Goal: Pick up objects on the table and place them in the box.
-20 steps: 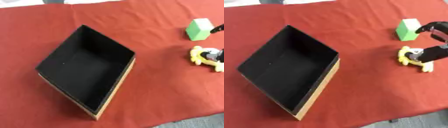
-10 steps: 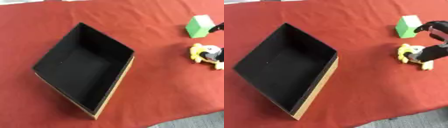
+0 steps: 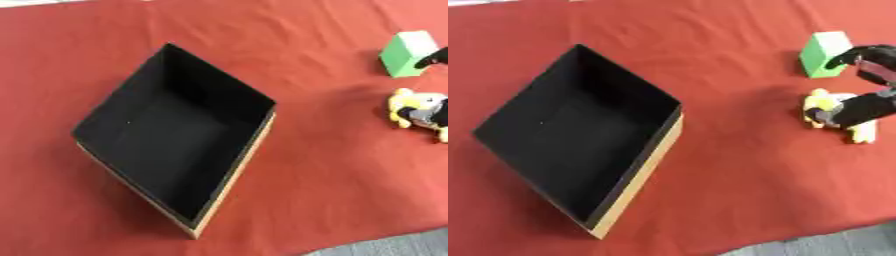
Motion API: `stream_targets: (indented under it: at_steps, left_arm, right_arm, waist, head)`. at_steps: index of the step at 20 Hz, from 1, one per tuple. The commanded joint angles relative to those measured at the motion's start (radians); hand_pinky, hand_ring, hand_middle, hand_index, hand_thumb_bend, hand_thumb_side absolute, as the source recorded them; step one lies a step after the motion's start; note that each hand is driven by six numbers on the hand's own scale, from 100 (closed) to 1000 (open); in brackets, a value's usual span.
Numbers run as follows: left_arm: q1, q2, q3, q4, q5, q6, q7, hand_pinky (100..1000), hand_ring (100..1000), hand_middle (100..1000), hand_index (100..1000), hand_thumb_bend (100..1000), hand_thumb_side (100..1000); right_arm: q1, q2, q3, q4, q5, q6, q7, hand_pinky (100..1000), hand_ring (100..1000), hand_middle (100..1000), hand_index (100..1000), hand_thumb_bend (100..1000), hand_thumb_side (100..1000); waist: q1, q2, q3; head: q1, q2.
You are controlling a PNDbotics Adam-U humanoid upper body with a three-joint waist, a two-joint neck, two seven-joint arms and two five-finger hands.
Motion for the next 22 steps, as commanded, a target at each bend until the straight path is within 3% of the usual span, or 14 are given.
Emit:
stream_targets:
  at_steps: [1, 17, 18, 19, 21, 22]
  left_arm:
    - [0.001, 0.024, 0.010, -0.015, -0.003, -0.001, 0.003, 525, 830, 692, 798, 100, 475]
    - [0.021, 0.031, 0.013, -0.015, -0.009, 0.007, 0.006, 522, 833, 693, 798, 100, 487]
    - [0.021, 0.031, 0.013, -0.015, -0.009, 0.007, 0.006, 522, 833, 693, 798, 100, 487]
    - [0.022, 0.031, 0.013, -0.015, -0.009, 0.007, 0.006, 522, 834, 693, 798, 100, 488]
    - [0.023, 0.032, 0.014, -0.015, -0.009, 0.007, 0.006, 521, 834, 693, 798, 100, 486]
    - [0.023, 0.033, 0.014, -0.015, -0.009, 0.007, 0.006, 521, 834, 693, 798, 100, 487]
  right_arm:
    - [0.003, -0.026, -0.018, -0.013, 0.009, 0.022, 0.035, 955, 1000, 934, 941, 446, 441]
    - [0.025, -0.035, -0.034, -0.013, 0.043, 0.078, 0.059, 957, 1000, 935, 941, 559, 348]
    - [0.024, -0.036, -0.036, -0.013, 0.050, 0.086, 0.064, 954, 1000, 934, 941, 493, 330]
    - [0.024, -0.036, -0.039, -0.013, 0.056, 0.096, 0.071, 954, 1000, 935, 943, 573, 329]
    - [0.024, -0.038, -0.043, -0.013, 0.063, 0.117, 0.086, 954, 1000, 935, 943, 578, 323]
    - [0.024, -0.039, -0.045, -0.013, 0.065, 0.126, 0.093, 955, 1000, 934, 943, 513, 316]
  waist:
    - [-0.012, -0.014, 0.017]
    - [-0.024, -0.009, 0.016]
    - [-0.024, -0.008, 0.017]
    - [-0.023, -0.008, 0.017]
    - [-0.022, -0.006, 0.019]
    - [-0.021, -0.005, 0.020]
  head:
    - [0.004, -0.013]
    - [0.013, -0.012]
    - [0.011, -0.013]
    - [0.010, -0.014]
    - [0.007, -0.017]
    - [0.006, -0.018]
